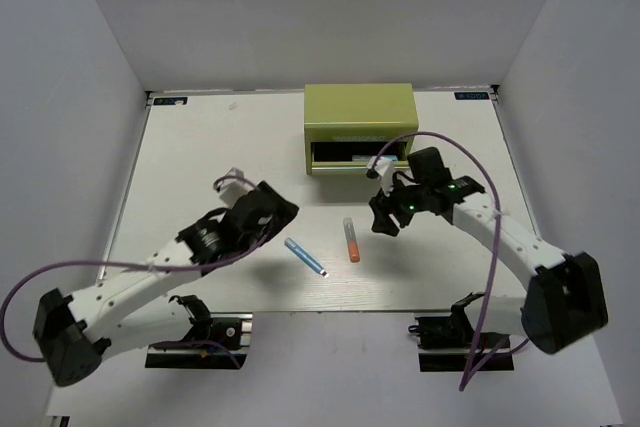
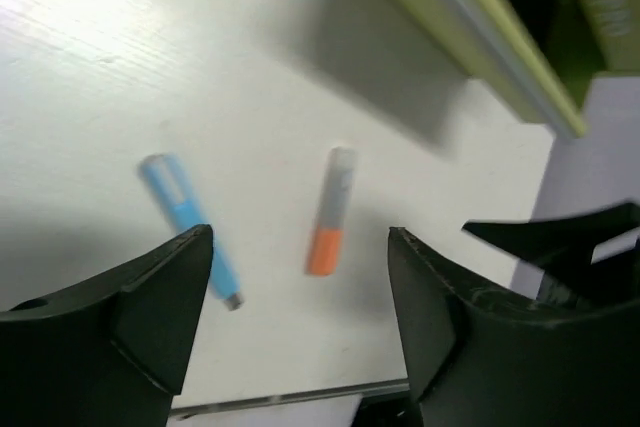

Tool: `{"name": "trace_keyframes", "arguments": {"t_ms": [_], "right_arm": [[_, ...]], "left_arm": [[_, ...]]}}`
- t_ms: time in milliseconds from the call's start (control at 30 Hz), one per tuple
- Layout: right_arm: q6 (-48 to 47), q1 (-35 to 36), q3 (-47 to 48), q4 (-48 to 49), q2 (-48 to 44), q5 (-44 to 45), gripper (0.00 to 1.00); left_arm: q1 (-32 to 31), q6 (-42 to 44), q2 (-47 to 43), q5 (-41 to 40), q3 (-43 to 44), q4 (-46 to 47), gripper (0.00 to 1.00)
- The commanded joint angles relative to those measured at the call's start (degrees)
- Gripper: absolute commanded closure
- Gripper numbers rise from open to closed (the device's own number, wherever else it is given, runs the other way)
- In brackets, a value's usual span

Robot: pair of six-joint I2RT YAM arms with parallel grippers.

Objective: Sort the stationery into containers
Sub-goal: Pick up the pen from the center of the board.

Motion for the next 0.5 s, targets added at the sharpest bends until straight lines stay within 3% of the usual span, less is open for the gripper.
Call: {"name": "trace_keyframes", "arguments": {"t_ms": [0,200,333,467], "right_arm": [[7.5,3.9,2.1,3.2,5.1,6.3,0.35],[15.6,9.6,3.7,8.5,14.4,13.4,0.35],[19.8,13.0,3.2,12.9,16.2,16.8,0.3],[22.2,15.8,2.7,15.9,19.2,20.3,0.29]], "left_arm": [[0.0,2.3,-9.5,0.8,-9.7,-0.3,0.19],[0.0,-0.8,-20.9,0.8,-17.4,1.8,0.13],[0.0,0.7,-16.1,-0.5,-12.8,-6.7,0.11],[0.0,3.5,-12.3,0.0,-10.8,-7.5,0.09]]}}
